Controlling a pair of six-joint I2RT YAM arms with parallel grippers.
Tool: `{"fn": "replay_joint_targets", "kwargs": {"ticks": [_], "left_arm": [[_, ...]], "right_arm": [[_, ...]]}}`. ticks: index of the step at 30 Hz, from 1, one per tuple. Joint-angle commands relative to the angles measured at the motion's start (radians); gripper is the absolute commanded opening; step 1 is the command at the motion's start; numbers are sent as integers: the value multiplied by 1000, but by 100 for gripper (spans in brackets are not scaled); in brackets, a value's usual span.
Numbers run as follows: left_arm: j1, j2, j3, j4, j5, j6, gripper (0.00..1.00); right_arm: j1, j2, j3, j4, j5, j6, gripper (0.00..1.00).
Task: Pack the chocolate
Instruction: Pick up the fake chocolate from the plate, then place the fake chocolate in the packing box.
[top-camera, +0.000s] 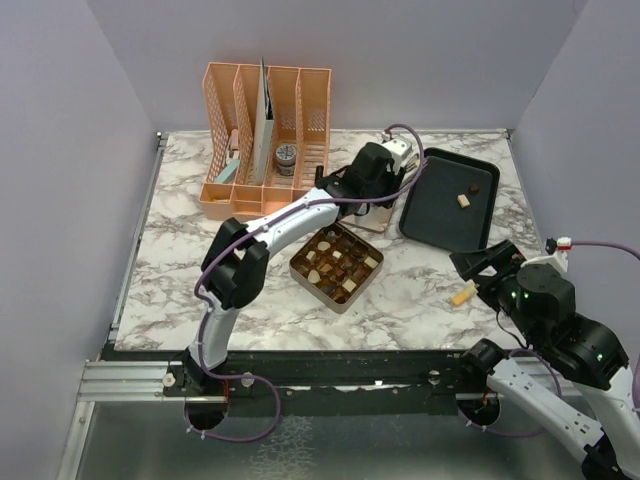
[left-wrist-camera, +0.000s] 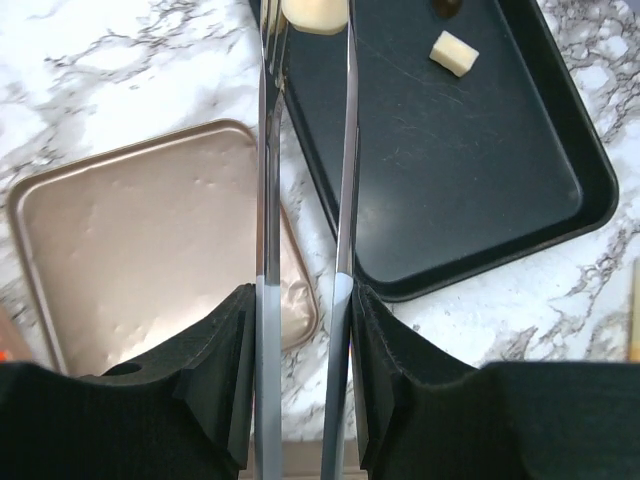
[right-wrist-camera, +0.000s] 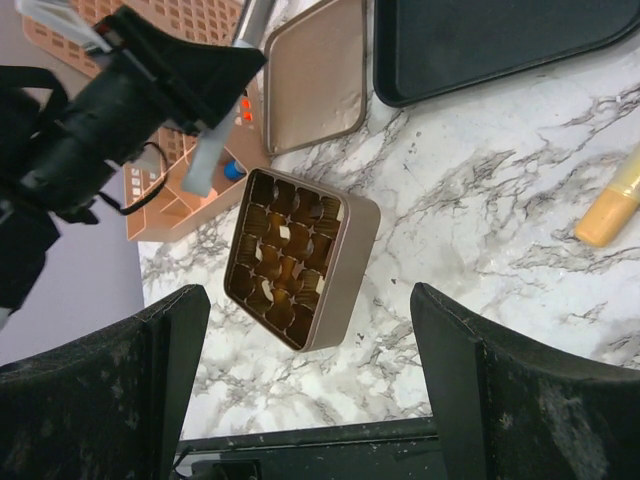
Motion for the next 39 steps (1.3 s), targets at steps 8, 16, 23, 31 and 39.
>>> {"fn": "replay_joint_targets", "kwargs": {"ticks": [8, 16, 23, 31, 39], "left_arm": [[28, -277, -125, -210, -63, -68, 35], [28, -469, -283, -320, -89, -90, 35], [28, -622, -408, -476, -132, -130, 35], [33, -743, -482, -655, -178, -200, 35], [33, -834, -540, -764, -174, -286, 35]], "right_arm": [[-3, 21, -62, 60, -41, 7, 87], [-3, 54, -82, 78, -64, 6, 87], [-3, 73, -103, 118, -81, -3, 87], [-3, 120, -92, 146, -78, -28, 87], [-3, 139, -96, 171, -94, -30, 87]]}}
